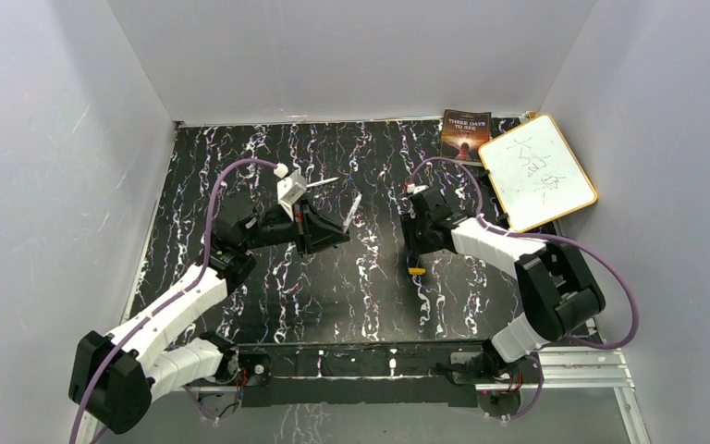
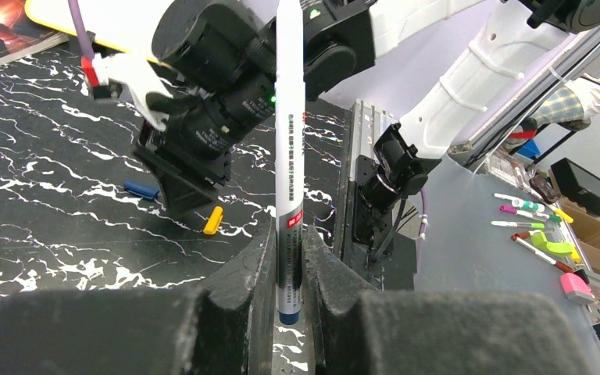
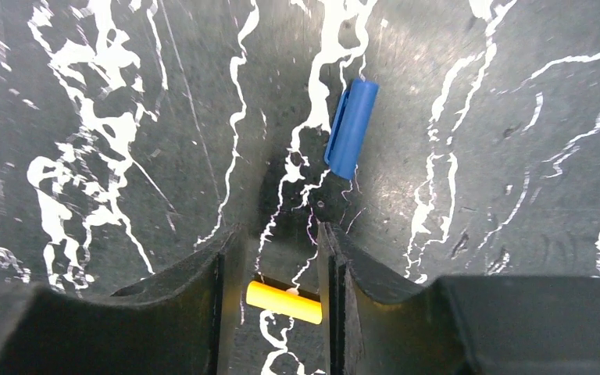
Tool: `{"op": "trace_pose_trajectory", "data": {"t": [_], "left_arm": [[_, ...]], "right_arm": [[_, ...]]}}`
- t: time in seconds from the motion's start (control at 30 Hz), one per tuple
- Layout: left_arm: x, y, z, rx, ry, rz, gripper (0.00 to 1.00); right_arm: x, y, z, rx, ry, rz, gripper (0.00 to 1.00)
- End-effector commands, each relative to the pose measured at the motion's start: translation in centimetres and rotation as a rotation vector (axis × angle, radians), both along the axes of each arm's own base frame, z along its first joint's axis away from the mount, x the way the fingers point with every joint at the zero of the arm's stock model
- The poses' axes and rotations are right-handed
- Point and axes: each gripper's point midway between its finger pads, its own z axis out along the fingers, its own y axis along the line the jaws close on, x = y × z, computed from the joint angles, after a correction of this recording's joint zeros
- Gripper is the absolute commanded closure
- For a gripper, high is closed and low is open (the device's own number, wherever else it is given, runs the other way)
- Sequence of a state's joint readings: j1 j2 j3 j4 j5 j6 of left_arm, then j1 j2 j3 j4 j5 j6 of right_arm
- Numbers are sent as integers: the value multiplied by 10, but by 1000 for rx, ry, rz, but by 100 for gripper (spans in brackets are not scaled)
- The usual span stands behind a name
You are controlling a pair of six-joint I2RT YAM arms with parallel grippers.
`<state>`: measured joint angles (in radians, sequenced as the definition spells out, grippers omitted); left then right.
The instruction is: Insert the pens into the pen caps
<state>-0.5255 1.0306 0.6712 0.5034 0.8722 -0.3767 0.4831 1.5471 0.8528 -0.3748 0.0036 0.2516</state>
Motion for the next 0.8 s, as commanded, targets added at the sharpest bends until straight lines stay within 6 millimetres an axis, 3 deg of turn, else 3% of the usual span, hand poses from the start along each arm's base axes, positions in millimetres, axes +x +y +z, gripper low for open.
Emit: {"op": "trace_pose_trajectory", "data": {"t": [0.0,0.1,0.23,0.4,0.67,0.77], "left_arm": [[-3,3,8,-15,-44,-2,100],[-2,2,11,-18,-50,-6,100],[-3,1,14,-18,-54,-13,100],[-4,4,14,-14,-57,-2,100],[-5,6,10,-8,-53,7,100],[-4,5,10,-8,-51,3,100]], "right_arm": [[45,8,71,92,-231,-80,61],[67,0,96,114,-308,-145,55],[89,-7,101,87,-334,-180,53],[93,-8,73,32,-266,-165,60],[76,-13,18,-11,-155,-174,65],[73,-15,9,-23,-139,-175,67]]}}
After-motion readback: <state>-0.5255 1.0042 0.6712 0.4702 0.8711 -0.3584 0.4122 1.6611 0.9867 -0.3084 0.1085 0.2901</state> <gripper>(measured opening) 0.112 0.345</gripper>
